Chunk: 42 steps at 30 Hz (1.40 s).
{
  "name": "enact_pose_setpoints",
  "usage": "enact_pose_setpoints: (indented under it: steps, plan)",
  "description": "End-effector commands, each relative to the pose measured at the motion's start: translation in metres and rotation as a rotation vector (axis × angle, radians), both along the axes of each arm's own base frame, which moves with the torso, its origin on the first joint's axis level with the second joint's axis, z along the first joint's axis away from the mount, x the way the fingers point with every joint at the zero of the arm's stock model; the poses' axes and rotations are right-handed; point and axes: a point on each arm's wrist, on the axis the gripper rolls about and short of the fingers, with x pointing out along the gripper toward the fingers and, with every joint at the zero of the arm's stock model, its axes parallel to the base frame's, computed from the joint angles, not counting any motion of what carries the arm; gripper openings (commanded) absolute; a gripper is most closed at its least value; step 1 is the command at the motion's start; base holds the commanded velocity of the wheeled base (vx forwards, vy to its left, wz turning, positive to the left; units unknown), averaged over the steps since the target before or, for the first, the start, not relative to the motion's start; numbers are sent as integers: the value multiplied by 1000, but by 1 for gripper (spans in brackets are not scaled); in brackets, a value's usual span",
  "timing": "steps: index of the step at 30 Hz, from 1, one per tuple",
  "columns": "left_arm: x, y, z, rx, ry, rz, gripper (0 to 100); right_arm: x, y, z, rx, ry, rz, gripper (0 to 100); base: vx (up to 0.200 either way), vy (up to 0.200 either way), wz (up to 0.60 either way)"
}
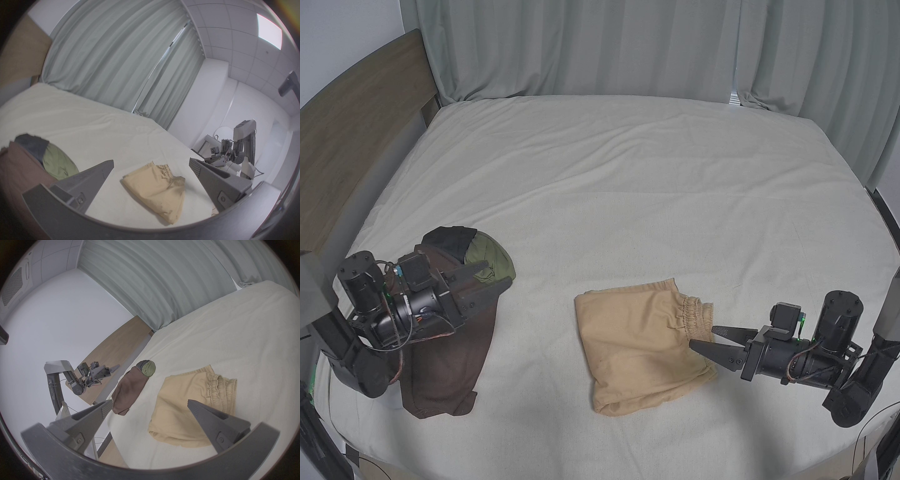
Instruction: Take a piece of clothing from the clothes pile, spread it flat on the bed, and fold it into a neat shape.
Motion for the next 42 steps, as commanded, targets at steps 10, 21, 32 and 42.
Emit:
enact_pose_setpoints:
  steps: [10,21,32,42]
  plan:
    - [-23,40,32,141,-255,75,100,-3,-7,-25,-59,106,-72,100,0,0,0]
    - [-37,47,35,244,-368,80,100,6,-15,-55,-109,217,-131,100,0,0,0]
    - [-40,44,30,266,-377,33,100,17,-23,-86,-143,315,-188,100,0,0,0]
    - [-41,44,26,264,-359,31,100,29,-22,-111,-145,379,-211,100,0,0,0]
